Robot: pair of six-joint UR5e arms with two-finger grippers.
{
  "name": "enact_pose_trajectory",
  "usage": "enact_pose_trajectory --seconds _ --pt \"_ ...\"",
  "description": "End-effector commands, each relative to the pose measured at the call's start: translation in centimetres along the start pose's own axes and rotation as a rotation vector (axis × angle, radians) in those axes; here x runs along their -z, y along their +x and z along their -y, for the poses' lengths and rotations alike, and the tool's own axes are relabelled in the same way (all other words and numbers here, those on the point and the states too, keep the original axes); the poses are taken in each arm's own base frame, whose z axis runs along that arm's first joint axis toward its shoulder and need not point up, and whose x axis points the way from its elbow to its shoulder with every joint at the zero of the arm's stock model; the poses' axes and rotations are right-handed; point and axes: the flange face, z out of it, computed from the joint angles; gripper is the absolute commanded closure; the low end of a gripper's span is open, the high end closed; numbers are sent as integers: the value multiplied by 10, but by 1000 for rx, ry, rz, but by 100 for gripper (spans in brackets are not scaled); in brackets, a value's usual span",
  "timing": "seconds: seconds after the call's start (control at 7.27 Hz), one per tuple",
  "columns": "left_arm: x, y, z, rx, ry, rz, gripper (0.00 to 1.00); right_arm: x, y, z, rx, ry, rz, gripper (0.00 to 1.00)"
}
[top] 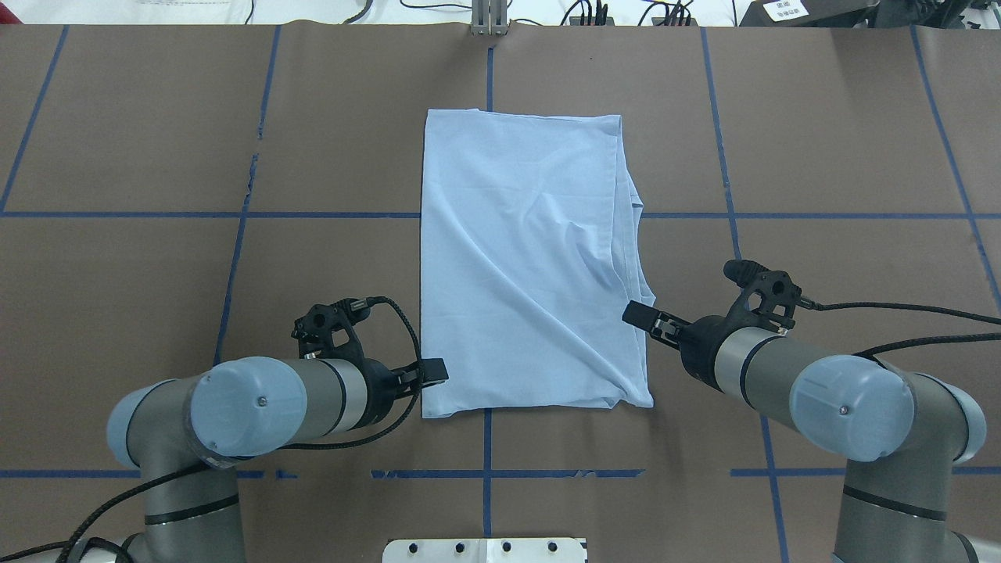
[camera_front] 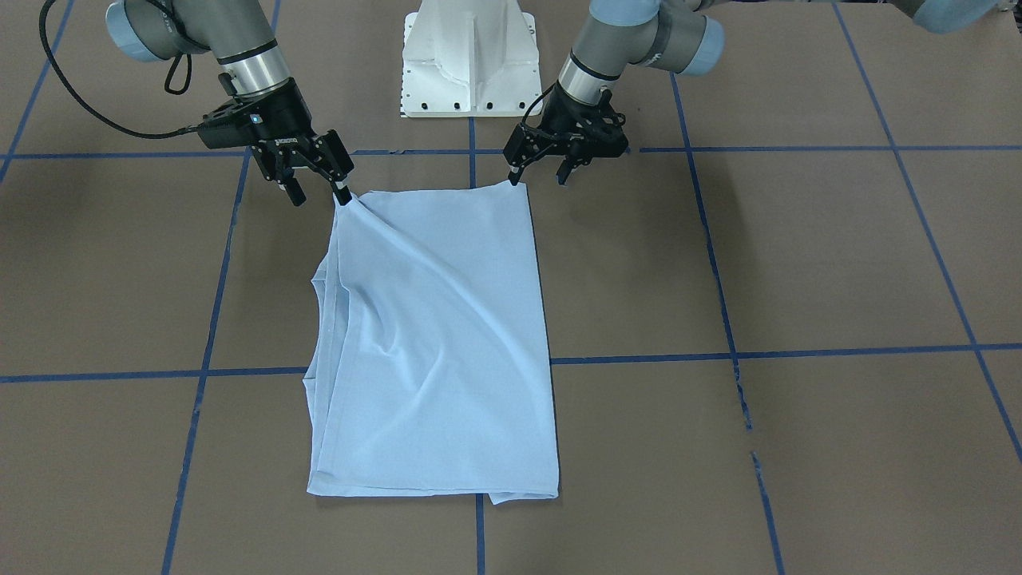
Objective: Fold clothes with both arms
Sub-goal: 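Move both grippers to the shirt's edge nearest the robot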
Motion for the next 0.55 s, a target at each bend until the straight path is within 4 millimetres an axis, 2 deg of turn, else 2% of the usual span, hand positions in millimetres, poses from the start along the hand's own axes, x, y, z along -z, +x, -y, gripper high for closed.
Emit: enact_pose_trajectory --seconds 0.0,0.14,0.41 --pt "-24 5 -14 31 1 36 25 -3 3 1 0 3 -9 4" --pt "-34 13 -15 31 2 41 24 -3 3 2 -1 4 -9 4" --pt "-37 12 -15 29 3 47 24 -3 3 2 -1 4 -9 4"
